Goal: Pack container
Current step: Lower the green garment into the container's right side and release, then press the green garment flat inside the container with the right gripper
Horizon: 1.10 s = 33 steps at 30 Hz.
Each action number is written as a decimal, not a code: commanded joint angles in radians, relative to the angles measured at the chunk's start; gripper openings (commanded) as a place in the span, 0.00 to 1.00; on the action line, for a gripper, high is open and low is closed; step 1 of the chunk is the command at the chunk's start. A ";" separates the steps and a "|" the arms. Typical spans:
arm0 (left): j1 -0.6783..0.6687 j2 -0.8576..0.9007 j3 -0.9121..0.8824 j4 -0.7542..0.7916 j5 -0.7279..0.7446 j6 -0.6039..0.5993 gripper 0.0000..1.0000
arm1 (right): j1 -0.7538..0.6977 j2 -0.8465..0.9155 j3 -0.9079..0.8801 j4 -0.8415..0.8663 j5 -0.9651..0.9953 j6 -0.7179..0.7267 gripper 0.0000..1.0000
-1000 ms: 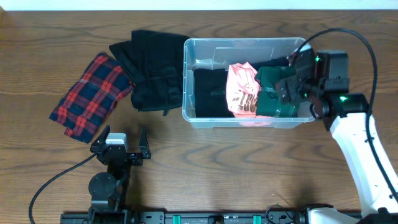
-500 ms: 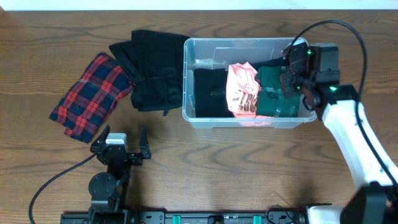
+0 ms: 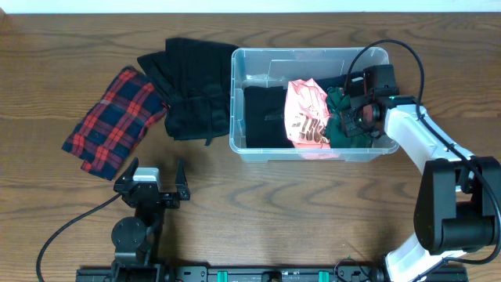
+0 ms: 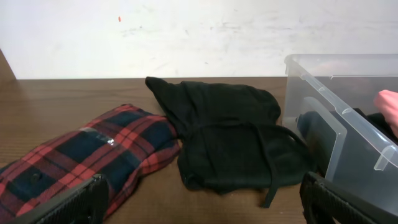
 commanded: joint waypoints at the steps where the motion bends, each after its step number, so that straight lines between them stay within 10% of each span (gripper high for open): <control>1: -0.003 0.000 -0.027 -0.016 0.004 -0.008 0.98 | 0.008 -0.056 0.034 -0.024 -0.058 0.027 0.01; 14: -0.003 0.000 -0.027 -0.016 0.004 -0.008 0.98 | 0.008 -0.314 0.122 -0.143 -0.128 0.076 0.01; 33: -0.003 0.000 -0.027 -0.016 0.004 -0.008 0.98 | 0.008 -0.031 -0.031 -0.214 -0.247 0.129 0.01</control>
